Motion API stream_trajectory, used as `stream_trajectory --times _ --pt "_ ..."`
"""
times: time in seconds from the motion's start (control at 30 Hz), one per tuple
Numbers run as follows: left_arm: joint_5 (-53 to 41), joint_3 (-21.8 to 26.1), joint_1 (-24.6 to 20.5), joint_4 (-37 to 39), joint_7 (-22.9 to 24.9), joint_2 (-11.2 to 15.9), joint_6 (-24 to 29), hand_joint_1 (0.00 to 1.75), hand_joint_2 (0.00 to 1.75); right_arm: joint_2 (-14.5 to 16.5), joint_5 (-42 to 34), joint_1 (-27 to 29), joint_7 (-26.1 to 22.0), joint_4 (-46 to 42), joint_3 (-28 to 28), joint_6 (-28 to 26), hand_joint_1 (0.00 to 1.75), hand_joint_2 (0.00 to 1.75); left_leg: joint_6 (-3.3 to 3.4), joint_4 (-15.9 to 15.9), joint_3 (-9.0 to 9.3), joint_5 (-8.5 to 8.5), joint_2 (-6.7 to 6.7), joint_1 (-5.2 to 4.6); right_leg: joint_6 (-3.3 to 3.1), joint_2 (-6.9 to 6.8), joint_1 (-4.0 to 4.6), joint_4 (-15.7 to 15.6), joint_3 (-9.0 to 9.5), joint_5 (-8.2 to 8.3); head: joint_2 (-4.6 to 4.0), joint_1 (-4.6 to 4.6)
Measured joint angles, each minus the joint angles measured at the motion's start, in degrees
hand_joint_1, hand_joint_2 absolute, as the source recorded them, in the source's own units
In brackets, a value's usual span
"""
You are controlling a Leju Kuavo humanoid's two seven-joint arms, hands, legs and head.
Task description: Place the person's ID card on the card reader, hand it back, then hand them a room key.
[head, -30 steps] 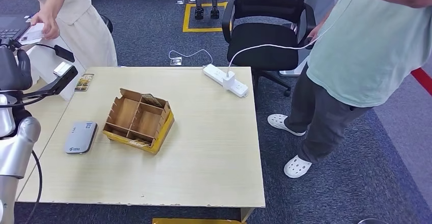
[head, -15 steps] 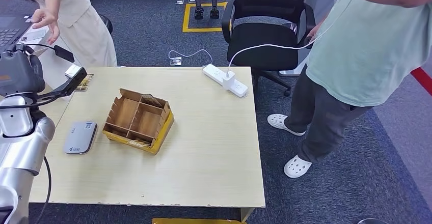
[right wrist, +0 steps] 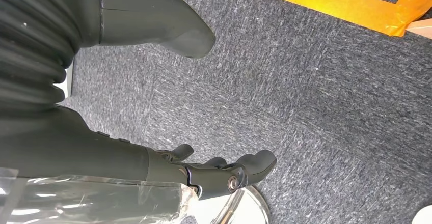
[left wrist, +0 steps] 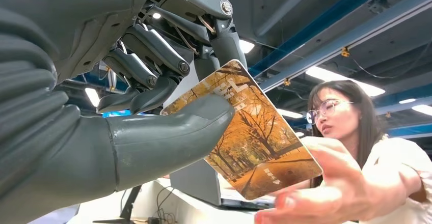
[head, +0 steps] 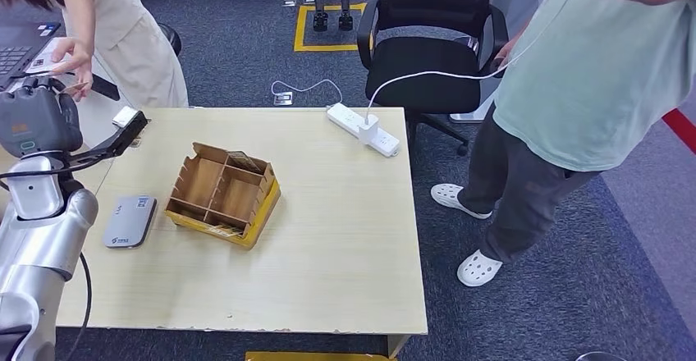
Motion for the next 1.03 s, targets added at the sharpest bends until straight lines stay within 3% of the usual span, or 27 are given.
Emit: stream_trajectory --times 0.3,0.43,0.73,0.9,1.03 --pt "0.08 0.09 -1.81 1.42 -0.07 -0.36 0.13 1.73 1.75 0.01 -0.17 -0.02 0.0 -0.05 0.02 -0.01 0.0 1.75 -0.01 0.0 -0.01 0.01 0.0 0.0 0.0 0.0 0.0 0.0 0.0 0.01 0.0 0.0" --pt "0.17 0.1 -1.98 1.75 -0.08 -0.45 0.26 0.04 1.75 0.02 -0.17 0.04 0.08 -0.05 0.02 -0.01 0.0 1.75 -0.02 0.0 -0.01 0.01 0.04 0.0 0.0 0.04 0.0 0.0 -0.01 0.01 0.0 0.01" --pt "1.25 0.28 -1.97 1.89 -1.4 -0.53 0.67 0.0 1.75 0.05 -0.11 0.03 0.17 -0.05 0.02 -0.03 0.0 1.75 -0.02 0.0 -0.03 0.01 0.0 0.0 0.01 0.02 0.0 0.0 -0.01 0.01 0.0 0.01" --pt "2.83 0.32 -1.92 2.17 -2.08 0.21 -3.52 0.0 1.75 0.05 -0.45 0.04 0.17 -0.05 0.02 0.01 0.0 1.75 -0.03 0.0 -0.04 0.02 0.01 0.02 -0.01 0.02 0.0 0.01 -0.01 0.05 0.0 0.01" --pt "4.03 0.58 -1.55 3.77 -1.52 2.28 -6.41 0.0 1.75 0.05 -0.67 0.06 0.17 -0.05 0.01 0.03 0.0 1.75 -0.04 -0.02 -0.04 0.03 0.1 0.04 -0.03 0.1 0.0 0.02 -0.02 0.06 0.0 0.0"
